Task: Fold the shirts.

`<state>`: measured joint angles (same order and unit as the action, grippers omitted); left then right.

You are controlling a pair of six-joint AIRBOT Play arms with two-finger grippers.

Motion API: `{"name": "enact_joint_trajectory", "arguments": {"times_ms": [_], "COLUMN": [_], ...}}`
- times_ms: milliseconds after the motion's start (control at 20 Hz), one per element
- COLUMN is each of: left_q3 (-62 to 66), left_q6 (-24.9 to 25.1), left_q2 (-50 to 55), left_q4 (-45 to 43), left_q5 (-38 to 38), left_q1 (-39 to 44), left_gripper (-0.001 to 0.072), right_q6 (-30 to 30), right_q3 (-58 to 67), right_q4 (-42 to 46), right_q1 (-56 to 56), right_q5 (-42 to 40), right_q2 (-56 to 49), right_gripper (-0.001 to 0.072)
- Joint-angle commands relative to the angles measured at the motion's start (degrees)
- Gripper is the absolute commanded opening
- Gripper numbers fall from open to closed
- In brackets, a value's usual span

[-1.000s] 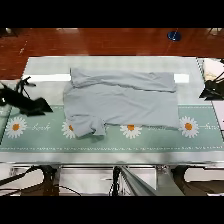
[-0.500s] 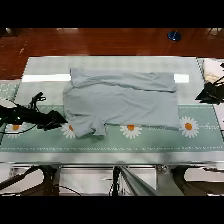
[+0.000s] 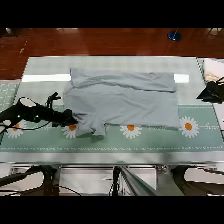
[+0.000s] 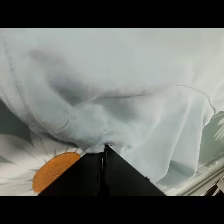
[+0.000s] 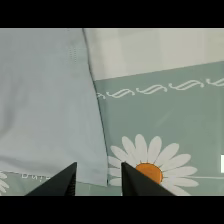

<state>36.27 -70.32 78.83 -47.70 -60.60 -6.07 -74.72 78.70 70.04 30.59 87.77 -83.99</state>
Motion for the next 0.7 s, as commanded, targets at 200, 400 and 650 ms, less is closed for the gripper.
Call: {"name": "enact_joint_trajectory", "arguments": {"times_ms": [200, 400, 650], "left_q3": [-0.04, 0.04, 0.17], "left_q6": [2.93, 4.33, 5.64], "left_q2": [0.46, 0.46, 0.46], "left_q4": [-1.77, -1.66, -1.11], "left_q5": [-0.68, -0.98, -1.73], "left_q1": [-2.36, -2.84, -2.84], "left_gripper": [0.0021, 0.0022, 0.0022], "right_q6": [-0.20, 3.80, 6.84], "right_q3": [-3.72, -17.97, -26.97], "right_q4": [0.07, -6.58, -8.83], "right_q1": [4.76, 9.60, 9.60], "right_q5": [4.39, -1.14, -5.29], "right_q2": [2.36, 6.54, 7.78], "right_gripper": [0.0485, 0.0486, 0.0485]}}
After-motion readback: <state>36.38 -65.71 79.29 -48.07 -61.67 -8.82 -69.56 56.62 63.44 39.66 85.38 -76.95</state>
